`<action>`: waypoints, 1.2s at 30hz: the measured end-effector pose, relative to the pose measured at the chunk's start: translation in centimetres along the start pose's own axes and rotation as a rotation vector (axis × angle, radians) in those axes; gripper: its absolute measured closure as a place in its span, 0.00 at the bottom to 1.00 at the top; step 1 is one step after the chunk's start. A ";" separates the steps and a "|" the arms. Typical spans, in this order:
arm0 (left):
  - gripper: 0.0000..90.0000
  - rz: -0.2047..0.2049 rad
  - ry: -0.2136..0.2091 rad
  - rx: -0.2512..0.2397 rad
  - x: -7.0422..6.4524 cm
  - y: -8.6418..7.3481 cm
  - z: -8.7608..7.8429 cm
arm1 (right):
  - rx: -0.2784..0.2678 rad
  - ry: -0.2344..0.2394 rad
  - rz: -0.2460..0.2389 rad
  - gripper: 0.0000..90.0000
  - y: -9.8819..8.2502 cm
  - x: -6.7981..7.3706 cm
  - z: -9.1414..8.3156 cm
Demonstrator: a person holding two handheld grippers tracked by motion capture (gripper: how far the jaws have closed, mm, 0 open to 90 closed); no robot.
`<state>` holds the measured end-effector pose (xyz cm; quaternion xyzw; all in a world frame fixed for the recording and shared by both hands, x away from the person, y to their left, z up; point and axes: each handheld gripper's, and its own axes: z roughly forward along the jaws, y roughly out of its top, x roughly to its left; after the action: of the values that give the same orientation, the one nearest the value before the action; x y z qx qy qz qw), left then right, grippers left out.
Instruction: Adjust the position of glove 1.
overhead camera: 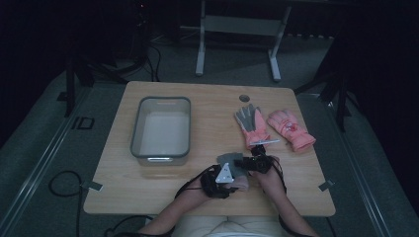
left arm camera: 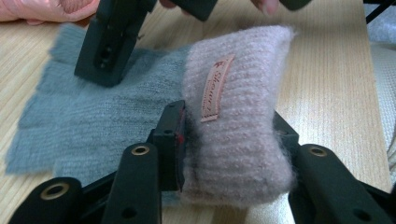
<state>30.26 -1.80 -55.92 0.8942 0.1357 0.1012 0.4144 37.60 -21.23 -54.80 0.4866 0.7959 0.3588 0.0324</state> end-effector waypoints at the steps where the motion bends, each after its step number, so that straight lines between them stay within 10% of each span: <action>1: 0.66 -0.001 -0.004 0.003 0.1 0.0 0.0 | -0.002 0.008 -0.004 0.70 0.0 0.2 0.1; 11: 0.72 -0.045 -0.032 0.007 0.5 0.0 -0.8 | 0.005 0.029 -0.116 0.83 0.7 2.4 0.0; 17: 0.74 -0.093 -0.051 -0.014 1.2 0.5 -1.7 | -0.036 0.071 -0.102 0.83 1.6 2.5 -1.4; 36: 0.75 0.038 -0.028 0.033 3.1 4.7 -5.4 | -0.131 0.108 -0.090 0.83 4.9 3.0 -4.8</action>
<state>32.34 0.14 -48.65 0.9048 0.1144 0.0945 0.3992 37.80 -20.12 -47.45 0.4272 0.7922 0.4341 0.0374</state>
